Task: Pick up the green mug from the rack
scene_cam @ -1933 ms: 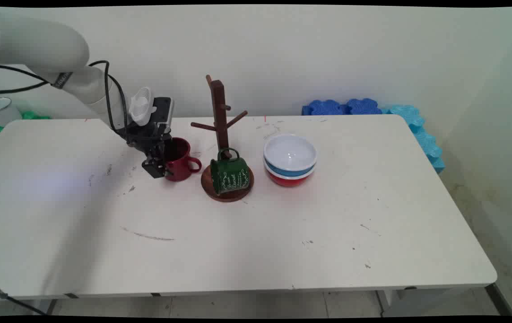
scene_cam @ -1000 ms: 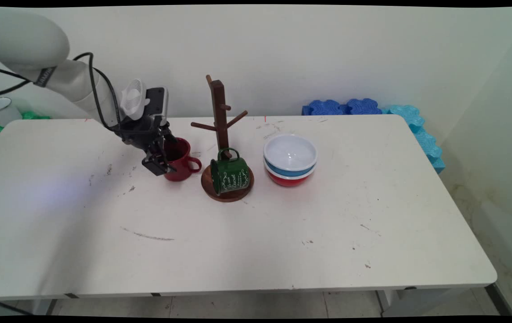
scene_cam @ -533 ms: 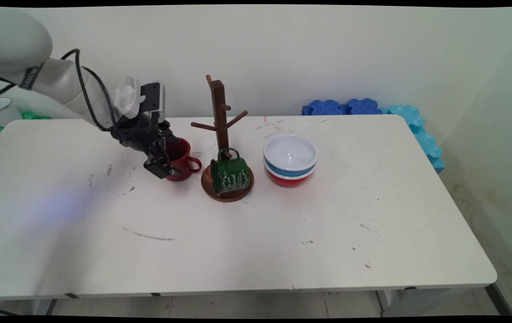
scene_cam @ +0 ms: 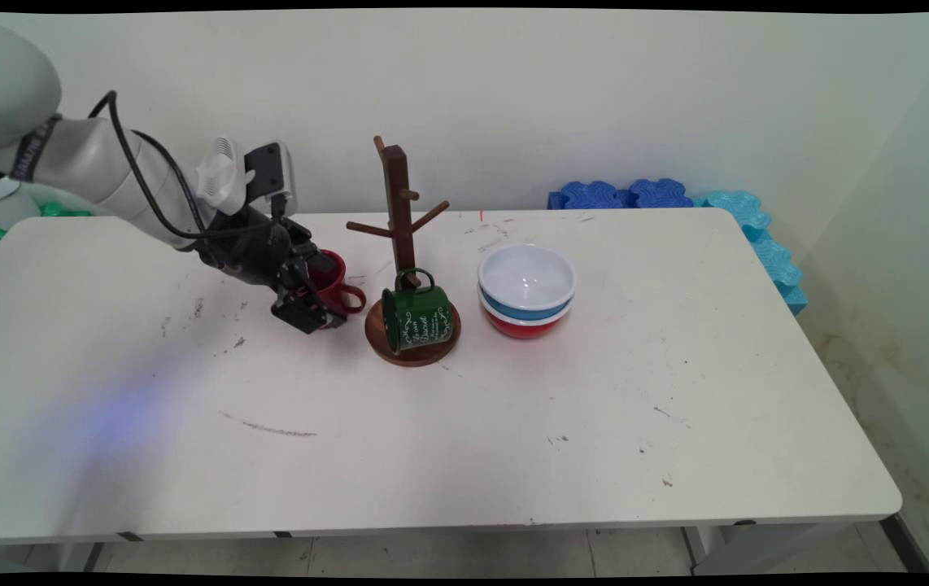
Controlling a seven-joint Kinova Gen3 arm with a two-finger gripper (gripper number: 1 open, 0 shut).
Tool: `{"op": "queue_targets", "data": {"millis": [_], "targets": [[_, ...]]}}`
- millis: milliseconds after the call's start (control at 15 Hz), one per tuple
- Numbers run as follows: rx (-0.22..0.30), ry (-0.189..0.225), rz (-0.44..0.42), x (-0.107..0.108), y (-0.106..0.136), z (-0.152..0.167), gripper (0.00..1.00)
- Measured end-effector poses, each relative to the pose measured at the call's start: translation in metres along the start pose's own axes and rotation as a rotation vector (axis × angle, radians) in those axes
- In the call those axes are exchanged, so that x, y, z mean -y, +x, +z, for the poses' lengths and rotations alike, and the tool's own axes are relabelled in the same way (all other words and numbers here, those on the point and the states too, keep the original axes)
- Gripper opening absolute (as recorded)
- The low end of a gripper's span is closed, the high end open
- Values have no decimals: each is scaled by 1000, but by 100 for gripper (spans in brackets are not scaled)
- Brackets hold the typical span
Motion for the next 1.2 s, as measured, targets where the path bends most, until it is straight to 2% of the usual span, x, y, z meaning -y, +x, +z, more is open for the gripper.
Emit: {"op": "queue_targets", "data": {"millis": [600,1200], "targets": [[-102,-7,-243,-25,-11,-1,100],[-184,-35,-461,-43,-23,18,100]]}}
